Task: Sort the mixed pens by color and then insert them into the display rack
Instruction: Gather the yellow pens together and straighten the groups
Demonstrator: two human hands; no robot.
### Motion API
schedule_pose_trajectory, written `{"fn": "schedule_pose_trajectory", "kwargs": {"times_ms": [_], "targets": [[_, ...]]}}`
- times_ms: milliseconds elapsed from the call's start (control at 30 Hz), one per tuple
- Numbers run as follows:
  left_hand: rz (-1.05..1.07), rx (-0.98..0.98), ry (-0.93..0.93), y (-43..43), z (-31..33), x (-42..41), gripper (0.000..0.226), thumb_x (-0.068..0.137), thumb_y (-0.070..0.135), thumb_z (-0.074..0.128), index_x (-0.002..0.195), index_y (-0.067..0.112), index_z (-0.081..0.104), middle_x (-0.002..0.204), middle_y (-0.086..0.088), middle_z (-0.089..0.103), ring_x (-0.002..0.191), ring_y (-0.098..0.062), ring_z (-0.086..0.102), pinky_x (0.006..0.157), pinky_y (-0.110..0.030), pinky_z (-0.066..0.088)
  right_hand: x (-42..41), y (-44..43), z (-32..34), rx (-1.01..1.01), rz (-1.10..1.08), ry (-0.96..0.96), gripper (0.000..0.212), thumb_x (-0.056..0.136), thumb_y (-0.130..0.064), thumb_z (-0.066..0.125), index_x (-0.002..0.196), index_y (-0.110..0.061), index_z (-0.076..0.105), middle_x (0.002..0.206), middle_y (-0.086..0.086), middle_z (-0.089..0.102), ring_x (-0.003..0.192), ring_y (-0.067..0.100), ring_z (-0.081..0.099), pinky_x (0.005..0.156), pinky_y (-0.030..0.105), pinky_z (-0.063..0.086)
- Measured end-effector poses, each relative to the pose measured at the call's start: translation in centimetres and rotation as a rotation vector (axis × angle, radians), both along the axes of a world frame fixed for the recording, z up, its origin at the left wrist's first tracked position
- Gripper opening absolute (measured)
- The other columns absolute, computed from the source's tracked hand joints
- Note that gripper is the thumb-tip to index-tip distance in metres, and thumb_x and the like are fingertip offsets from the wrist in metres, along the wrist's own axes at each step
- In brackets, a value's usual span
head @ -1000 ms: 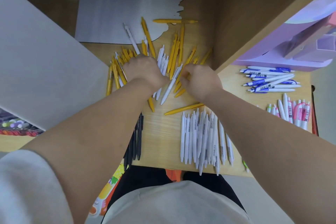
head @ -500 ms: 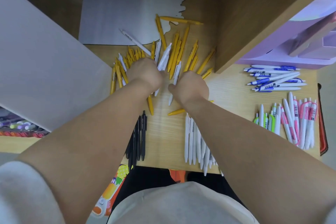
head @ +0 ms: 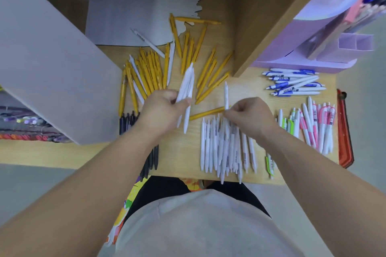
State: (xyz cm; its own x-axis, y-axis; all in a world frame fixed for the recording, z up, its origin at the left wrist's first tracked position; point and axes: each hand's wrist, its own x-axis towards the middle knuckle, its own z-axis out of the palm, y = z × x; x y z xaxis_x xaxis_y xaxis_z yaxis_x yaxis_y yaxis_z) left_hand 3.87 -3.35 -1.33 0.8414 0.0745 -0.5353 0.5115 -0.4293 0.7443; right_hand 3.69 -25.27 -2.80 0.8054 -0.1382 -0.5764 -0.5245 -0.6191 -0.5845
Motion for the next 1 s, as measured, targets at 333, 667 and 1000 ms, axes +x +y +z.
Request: {"fn": "schedule_pose_trajectory", "kwargs": {"times_ms": [333, 667, 1000], "targets": [[0.016, 0.094, 0.222, -3.5, -4.9, -9.9, 0.031, 0.094, 0.027, 0.066, 0.064, 0.018, 0.068, 0.049, 0.012, 0.054, 0.051, -0.012, 0.05, 0.052, -0.024, 0.035, -6.7, -3.5, -1.2, -0.026, 0.111, 0.069, 0.026, 0.084, -0.024, 0.07, 0.06, -0.017, 0.061, 0.057, -0.003, 0.06, 0.057, 0.013, 0.058, 0.061, 0.03, 0.05], [-0.115, 0.363, 0.046, -4.5, -5.2, -9.2, 0.017, 0.094, 0.029, 0.061, 0.092, 0.016, 0.073, 0.074, 0.006, 0.064, 0.069, -0.012, 0.06, 0.055, -0.025, 0.039, -8.1, -4.1, -2.3, -0.013, 0.225, 0.051, 0.023, 0.09, -0.036, 0.069, 0.078, -0.016, 0.07, 0.07, -0.004, 0.065, 0.067, 0.011, 0.061, 0.064, 0.027, 0.049], [-0.172, 0.456, -0.073, -3.6, -5.7, -10.1, 0.018, 0.093, 0.023, 0.062, 0.103, 0.015, 0.074, 0.089, 0.002, 0.071, 0.08, -0.017, 0.063, 0.07, -0.03, 0.05, -8.2, -8.4, -2.1, -0.222, 0.002, -0.098, 0.006, 0.089, -0.026, 0.064, 0.092, -0.022, 0.068, 0.07, -0.008, 0.063, 0.062, 0.011, 0.059, 0.061, 0.03, 0.049]]}}
